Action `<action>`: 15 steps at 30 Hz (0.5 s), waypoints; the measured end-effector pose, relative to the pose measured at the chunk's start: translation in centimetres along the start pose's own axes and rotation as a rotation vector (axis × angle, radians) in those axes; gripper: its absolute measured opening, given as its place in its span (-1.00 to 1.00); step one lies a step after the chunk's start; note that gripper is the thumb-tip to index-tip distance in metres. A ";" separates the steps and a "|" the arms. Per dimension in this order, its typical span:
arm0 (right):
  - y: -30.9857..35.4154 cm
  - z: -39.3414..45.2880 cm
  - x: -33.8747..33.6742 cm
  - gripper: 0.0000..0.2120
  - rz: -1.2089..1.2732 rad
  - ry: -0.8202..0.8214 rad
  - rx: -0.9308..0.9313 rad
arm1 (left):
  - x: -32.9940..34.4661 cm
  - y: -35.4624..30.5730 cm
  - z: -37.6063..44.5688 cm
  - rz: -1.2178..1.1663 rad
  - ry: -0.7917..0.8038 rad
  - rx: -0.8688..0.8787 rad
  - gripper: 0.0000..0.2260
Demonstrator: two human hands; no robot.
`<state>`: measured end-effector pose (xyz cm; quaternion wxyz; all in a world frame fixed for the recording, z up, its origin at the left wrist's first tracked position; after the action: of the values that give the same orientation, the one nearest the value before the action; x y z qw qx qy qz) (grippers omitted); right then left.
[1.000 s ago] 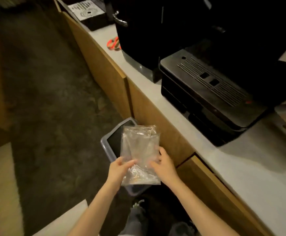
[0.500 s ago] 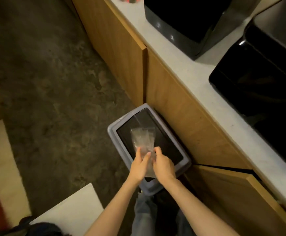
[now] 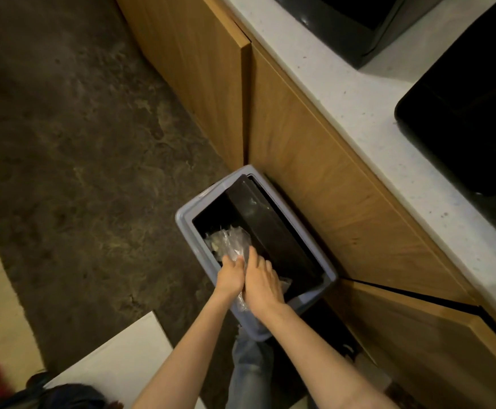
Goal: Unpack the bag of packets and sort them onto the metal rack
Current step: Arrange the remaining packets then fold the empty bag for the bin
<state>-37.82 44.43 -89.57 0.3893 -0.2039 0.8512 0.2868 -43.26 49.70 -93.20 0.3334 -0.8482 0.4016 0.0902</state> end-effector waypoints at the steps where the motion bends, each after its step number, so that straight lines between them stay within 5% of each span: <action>1: 0.1 -0.3 0.2 -0.33 -0.024 -0.071 -0.048 | -0.1 -0.1 0.3 0.028 -0.040 0.019 -0.59; 4: -0.3 -1.0 0.6 -0.28 -0.082 -0.264 -0.200 | -0.2 -0.9 0.6 0.110 -0.157 0.136 -0.55; 9: -1.7 -2.2 1.1 -0.44 -0.223 -0.288 -0.304 | 0.0 -2.1 0.3 0.472 -0.427 0.595 -0.57; 11: -2.0 -2.4 1.5 -0.49 -0.295 -0.208 -0.305 | 0.8 -1.7 0.3 0.706 -0.347 0.692 -0.64; 15: -2.3 -2.4 2.4 -0.42 -0.429 -0.003 -0.369 | 1.9 0.1 0.1 0.974 -0.023 0.577 -0.67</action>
<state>-39.28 40.85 -90.89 0.3988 -0.4464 0.7213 0.3485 -42.06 48.53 -94.19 0.4759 -0.4387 0.7512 0.1297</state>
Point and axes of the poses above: each hand's wrist, its own z-axis towards the middle knuckle, its own x-axis out of the palm, y = z × x, the point moved 5 cm from there along z, towards the middle knuckle, and after that the axes turned 10 degrees about -y, right-handed, at the moved point
